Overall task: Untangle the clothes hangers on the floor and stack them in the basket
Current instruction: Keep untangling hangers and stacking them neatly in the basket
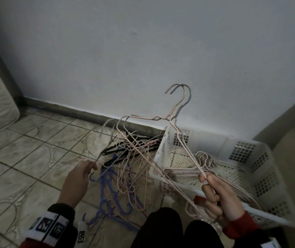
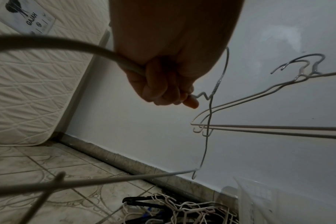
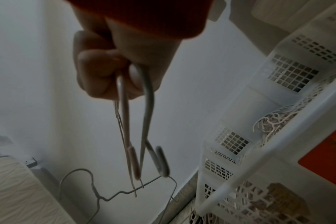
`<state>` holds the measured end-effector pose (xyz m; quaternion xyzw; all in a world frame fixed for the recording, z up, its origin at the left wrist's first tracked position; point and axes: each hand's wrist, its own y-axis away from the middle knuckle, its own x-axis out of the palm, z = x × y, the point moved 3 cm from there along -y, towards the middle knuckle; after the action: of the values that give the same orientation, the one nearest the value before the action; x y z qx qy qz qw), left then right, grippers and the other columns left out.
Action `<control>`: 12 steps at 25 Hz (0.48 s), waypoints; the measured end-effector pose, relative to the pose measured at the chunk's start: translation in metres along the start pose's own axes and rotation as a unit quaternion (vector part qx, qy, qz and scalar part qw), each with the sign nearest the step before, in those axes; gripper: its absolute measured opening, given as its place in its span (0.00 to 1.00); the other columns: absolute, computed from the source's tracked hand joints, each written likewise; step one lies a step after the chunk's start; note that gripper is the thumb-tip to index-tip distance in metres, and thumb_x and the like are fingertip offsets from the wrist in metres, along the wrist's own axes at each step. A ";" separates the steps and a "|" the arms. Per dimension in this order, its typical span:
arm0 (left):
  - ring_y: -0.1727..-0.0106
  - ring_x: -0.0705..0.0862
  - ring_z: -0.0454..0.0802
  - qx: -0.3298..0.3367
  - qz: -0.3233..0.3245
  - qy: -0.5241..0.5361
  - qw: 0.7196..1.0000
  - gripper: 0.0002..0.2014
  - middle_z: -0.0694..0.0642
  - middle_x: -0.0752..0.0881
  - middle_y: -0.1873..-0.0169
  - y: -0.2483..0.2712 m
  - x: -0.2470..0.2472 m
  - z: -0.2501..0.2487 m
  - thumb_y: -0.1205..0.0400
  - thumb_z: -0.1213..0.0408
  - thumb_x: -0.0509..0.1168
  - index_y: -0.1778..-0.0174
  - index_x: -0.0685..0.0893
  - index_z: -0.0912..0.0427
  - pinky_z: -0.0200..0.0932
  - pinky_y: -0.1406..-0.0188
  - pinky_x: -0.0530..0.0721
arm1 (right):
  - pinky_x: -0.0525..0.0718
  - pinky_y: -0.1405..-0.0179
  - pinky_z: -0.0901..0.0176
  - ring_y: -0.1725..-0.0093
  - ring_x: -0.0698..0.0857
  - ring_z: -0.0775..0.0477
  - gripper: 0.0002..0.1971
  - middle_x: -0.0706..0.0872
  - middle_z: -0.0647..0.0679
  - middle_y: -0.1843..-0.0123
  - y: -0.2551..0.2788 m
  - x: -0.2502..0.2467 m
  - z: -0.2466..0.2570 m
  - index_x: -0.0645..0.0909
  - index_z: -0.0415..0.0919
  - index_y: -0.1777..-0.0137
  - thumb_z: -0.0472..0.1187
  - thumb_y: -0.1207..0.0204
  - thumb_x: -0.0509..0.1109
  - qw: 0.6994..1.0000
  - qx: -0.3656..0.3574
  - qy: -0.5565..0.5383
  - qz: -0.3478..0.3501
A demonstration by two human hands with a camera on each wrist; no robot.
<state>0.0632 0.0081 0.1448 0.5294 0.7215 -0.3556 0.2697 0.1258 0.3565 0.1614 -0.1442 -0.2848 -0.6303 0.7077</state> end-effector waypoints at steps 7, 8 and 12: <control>0.59 0.79 0.57 -0.001 -0.025 -0.048 0.999 0.12 0.59 0.79 0.57 0.002 -0.005 0.012 0.20 0.78 0.54 0.60 0.76 0.56 0.51 0.58 0.75 | 0.67 0.88 0.79 0.94 0.56 0.62 0.28 0.63 0.55 0.86 -0.001 -0.004 0.003 0.81 0.40 0.65 0.54 0.61 0.87 0.995 0.050 -0.076 0.046; 0.59 0.79 0.57 -0.004 -0.034 -0.044 0.998 0.11 0.59 0.79 0.57 0.003 -0.006 0.015 0.19 0.77 0.54 0.60 0.76 0.57 0.51 0.58 0.75 | 0.68 0.88 0.77 0.93 0.59 0.60 0.26 0.65 0.54 0.84 -0.004 -0.010 0.001 0.82 0.38 0.60 0.52 0.52 0.85 0.988 0.077 -0.115 0.075; 0.60 0.78 0.56 0.019 -0.078 -0.013 0.997 0.10 0.56 0.78 0.59 0.005 -0.006 0.014 0.19 0.79 0.55 0.59 0.78 0.63 0.47 0.60 0.73 | 0.76 0.66 0.53 0.76 0.66 0.49 0.26 0.71 0.41 0.60 -0.012 -0.048 -0.009 0.61 0.31 0.26 0.43 0.15 0.33 0.989 0.031 -0.131 0.054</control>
<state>0.0702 -0.0057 0.1392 0.4714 0.7504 -0.3959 0.2406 0.1137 0.3879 0.1241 -0.2192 -0.3863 -0.5576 0.7013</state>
